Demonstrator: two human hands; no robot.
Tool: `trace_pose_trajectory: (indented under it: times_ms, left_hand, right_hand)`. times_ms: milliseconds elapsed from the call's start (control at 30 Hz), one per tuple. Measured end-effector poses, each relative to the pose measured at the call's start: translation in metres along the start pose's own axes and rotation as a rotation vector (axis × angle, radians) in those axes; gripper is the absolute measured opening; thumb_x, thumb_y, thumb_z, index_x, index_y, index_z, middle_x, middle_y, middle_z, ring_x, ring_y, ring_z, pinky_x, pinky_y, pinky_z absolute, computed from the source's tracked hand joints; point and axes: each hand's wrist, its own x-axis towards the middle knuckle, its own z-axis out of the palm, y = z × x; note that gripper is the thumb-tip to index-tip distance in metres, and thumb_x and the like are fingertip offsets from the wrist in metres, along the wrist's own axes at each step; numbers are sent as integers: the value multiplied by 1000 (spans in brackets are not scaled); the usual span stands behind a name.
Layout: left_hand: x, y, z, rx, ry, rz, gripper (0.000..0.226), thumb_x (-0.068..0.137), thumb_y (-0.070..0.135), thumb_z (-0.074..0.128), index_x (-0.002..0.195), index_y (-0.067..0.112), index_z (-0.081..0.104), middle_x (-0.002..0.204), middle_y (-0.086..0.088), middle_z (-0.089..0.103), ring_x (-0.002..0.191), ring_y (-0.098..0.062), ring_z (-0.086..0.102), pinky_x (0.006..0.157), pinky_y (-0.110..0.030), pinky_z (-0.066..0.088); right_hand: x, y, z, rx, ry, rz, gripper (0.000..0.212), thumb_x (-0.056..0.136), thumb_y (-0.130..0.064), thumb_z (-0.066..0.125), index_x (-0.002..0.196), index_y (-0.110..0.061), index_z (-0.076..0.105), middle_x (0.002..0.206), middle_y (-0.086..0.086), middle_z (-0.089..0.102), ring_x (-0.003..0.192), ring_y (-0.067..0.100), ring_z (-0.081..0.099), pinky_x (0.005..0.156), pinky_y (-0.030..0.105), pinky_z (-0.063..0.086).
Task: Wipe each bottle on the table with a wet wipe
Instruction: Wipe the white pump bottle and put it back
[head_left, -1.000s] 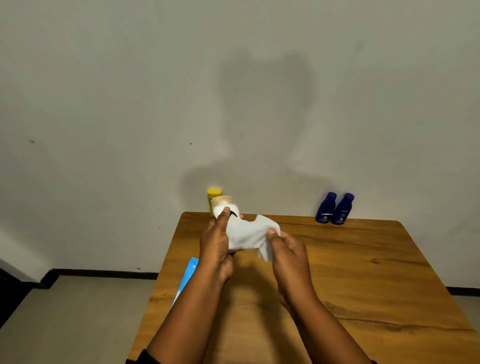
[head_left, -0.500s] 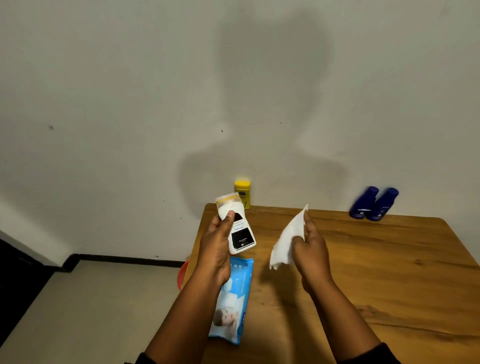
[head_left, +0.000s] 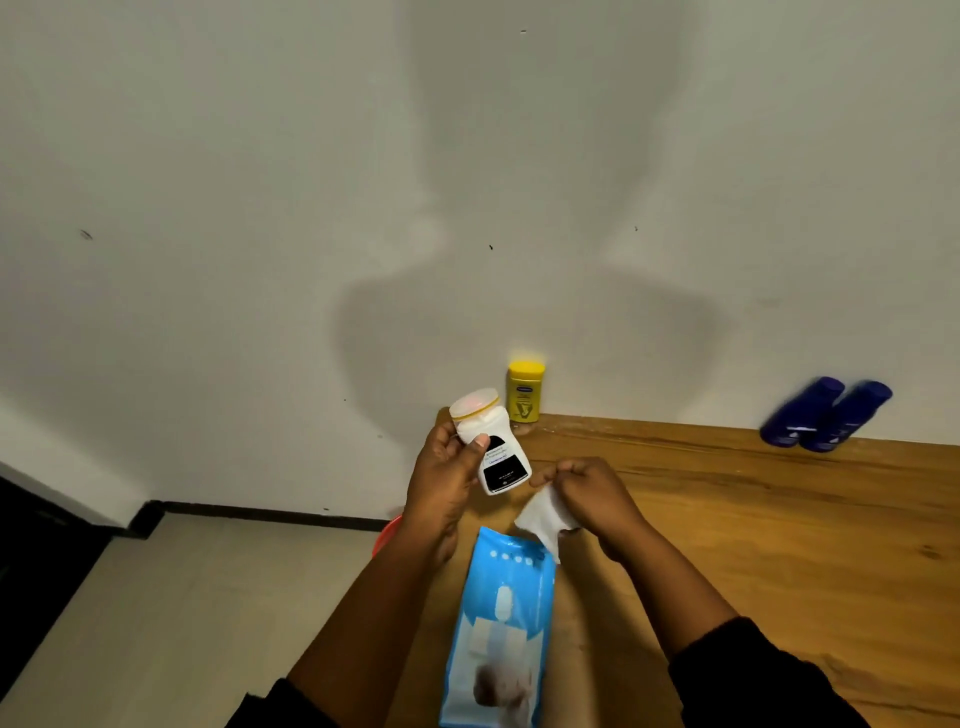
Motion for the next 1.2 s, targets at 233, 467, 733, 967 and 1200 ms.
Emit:
trace_pose_trajectory:
  times_ms: [233,467,733,967,1200]
  left_hand:
    - [75,-4,-8,219,-74,105,25,96,14,60,120,21,56,120,-5,67,108,-19,66,101,-41,51]
    - [140,-17,-17,452,-149,183,37,97,24,59,134,22,52,129,-3,62,115,-21,61,102,-44,51]
    - [189,-51,-23,602,-168,245,44,97,25,57,141,22,50,135,-8,54,108,-13,58,83,-15,45]
    - [205,-73,-20,535,-166,238,39,97,22,58,136,21,53,130,-6,60,109,-14,62,88,-21,51]
    - [209,-82,-14,429,-41,191,31,97,18,59,128,18,56,123,-3,65,113,-18,62,98,-33,51]
  right_hand:
    - [66,-19,39,-157,199,-102,18,85,-32,64,90,-17,74,89,-1,69,84,18,65,69,23,47]
    - [115,-24,66,39,240,-30,35,91,-42,55,95,-12,72,99,8,71,88,23,63,75,27,46]
    - [149,-19,84,533,102,198,41,91,-54,51,107,-18,61,99,9,70,86,28,69,68,38,59]
    - [163,-9,99,610,71,238,46,90,-61,47,111,-21,59,99,5,71,88,24,69,65,32,56]
    - [176,-7,109,562,81,250,46,87,-67,46,91,-24,62,91,4,71,90,23,67,78,39,58]
